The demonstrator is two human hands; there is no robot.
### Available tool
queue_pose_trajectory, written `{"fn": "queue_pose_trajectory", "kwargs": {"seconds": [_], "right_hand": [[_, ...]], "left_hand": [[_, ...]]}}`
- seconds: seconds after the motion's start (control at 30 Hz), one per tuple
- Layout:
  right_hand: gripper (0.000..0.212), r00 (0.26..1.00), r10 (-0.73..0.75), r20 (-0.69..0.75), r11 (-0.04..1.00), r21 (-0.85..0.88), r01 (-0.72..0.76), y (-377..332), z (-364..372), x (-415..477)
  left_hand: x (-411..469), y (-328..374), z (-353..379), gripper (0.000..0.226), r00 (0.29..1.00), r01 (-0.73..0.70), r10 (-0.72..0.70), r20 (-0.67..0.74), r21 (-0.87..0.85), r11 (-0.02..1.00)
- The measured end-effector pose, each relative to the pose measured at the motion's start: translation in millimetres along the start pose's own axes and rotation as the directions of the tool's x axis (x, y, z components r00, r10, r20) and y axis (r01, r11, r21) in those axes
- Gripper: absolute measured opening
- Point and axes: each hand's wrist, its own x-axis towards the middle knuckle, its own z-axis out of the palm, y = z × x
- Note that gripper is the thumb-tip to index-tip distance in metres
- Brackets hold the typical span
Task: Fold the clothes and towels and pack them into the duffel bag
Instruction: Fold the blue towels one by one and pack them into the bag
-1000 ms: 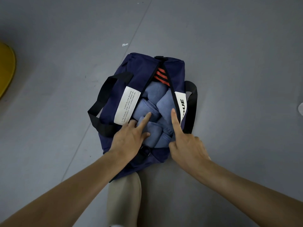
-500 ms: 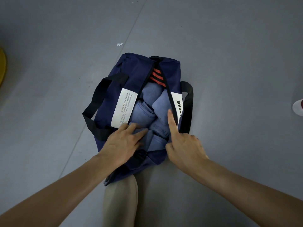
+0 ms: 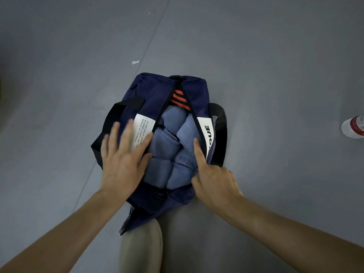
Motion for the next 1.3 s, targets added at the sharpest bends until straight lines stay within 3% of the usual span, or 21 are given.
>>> {"fn": "queue_pose_trajectory", "kwargs": {"seconds": [0.1, 0.23, 0.3, 0.4, 0.5, 0.77, 0.83, 0.93, 1.07, 1.2, 1.3], "right_hand": [[0.099, 1.0, 0.029, 0.008, 0.998, 0.055, -0.029, 7.3, -7.9, 1.5], [0.097, 0.998, 0.054, -0.011, 0.998, 0.015, -0.054, 31.0, -29.2, 1.8], [0.097, 0.996, 0.078, -0.042, 0.997, 0.022, -0.077, 49.4, -41.2, 2.2], [0.093, 0.986, 0.139, -0.086, 0.99, 0.041, -0.136, 86.3, -64.3, 0.6], [0.091, 0.965, 0.219, -0.144, 0.976, 0.044, -0.215, 130.3, -89.7, -12.7], [0.092, 0.89, 0.124, -0.438, 0.99, -0.009, -0.143, 194.4, -98.4, -47.9], [0.093, 0.849, 0.072, -0.523, 0.997, 0.014, -0.075, 197.4, -89.3, -43.8], [0.097, 0.91, 0.01, -0.414, 1.0, 0.021, -0.002, 193.4, -57.4, -33.4], [0.09, 0.979, 0.037, -0.202, 0.983, 0.181, 0.0, 196.7, -27.5, -26.3], [0.069, 0.99, 0.047, -0.135, 0.907, 0.421, 0.015, 220.3, -61.0, -44.1], [0.062, 0.98, 0.171, -0.098, 0.885, 0.453, -0.109, 245.8, -105.6, -60.8]], "left_hand": [[14.5, -9.8, 3.2, 0.056, 0.958, 0.276, -0.228, 0.171, -0.351, 0.895], [25.4, 9.1, 10.9, 0.051, 0.945, 0.324, -0.292, 0.145, -0.511, 0.796], [32.7, 27.1, 13.2, 0.047, 0.94, 0.338, -0.278, 0.196, -0.618, 0.71], [45.9, 65.0, 1.1, 0.046, 0.915, 0.403, -0.2, 0.349, -0.787, 0.468], [59.0, 115.2, -18.0, 0.045, 0.913, 0.406, -0.097, 0.396, -0.862, 0.304], [82.1, 205.0, -57.3, 0.042, 0.92, 0.392, -0.045, 0.389, -0.915, 0.093], [75.7, 215.6, -58.2, 0.042, 0.913, 0.407, -0.077, 0.401, -0.909, 0.093], [56.7, 225.3, -48.9, 0.042, 0.889, 0.452, -0.148, 0.432, -0.879, 0.149], [40.2, 228.3, -37.0, 0.044, 0.878, 0.471, -0.108, 0.465, -0.805, 0.361], [51.4, 232.2, -61.7, 0.051, 0.88, 0.389, 0.009, 0.475, -0.732, 0.559], [69.0, 243.2, -104.4, 0.053, 0.892, 0.305, 0.072, 0.447, -0.711, 0.634]]}}
